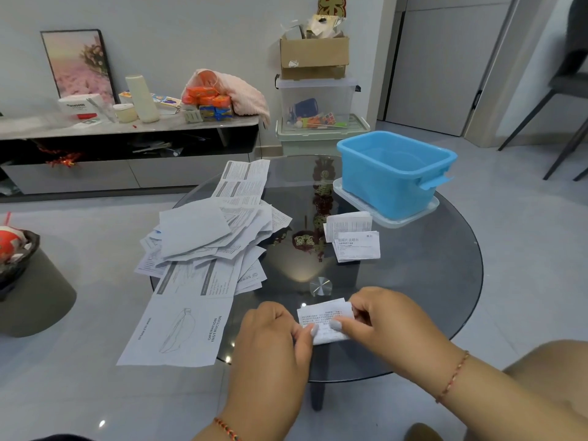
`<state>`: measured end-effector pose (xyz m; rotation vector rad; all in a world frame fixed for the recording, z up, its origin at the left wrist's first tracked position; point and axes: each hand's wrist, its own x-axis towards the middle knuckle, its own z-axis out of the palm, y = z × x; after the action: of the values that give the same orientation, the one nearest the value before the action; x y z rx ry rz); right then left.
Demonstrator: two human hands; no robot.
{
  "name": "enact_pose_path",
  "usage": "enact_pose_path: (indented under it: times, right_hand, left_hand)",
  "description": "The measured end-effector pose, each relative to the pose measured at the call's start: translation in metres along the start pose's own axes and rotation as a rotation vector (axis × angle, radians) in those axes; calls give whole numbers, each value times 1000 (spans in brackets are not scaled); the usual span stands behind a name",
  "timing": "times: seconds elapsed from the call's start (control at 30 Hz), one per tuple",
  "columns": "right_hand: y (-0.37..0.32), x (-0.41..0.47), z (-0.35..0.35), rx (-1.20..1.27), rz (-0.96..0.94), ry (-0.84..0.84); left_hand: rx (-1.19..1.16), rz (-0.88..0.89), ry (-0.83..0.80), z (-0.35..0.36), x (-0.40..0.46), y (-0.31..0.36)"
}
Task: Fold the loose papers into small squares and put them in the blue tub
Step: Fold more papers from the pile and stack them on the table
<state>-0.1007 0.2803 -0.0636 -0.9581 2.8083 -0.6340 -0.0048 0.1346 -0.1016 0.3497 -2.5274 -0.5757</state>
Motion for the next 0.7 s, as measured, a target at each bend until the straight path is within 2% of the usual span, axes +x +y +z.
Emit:
enact_pose_path:
  times: [0.2, 0.37, 0.47, 0.6, 0.7]
  right_hand:
    - [-6, 4, 2, -75, 54, 24]
    - [-6, 7, 5, -57, 110, 28]
    - [-6, 8, 4, -31, 129, 41]
    - [-6, 7, 3, -5, 138, 53]
    - [-7, 4, 2, -3, 131, 59]
  left_hand:
    - [126, 29, 17, 0, 4, 4]
    - [119, 4, 1, -2, 8, 5]
    - [47, -49, -34, -1, 8, 0]
    - [-78, 59, -178, -6, 8, -11]
    - [-137, 56, -231, -11, 9, -14]
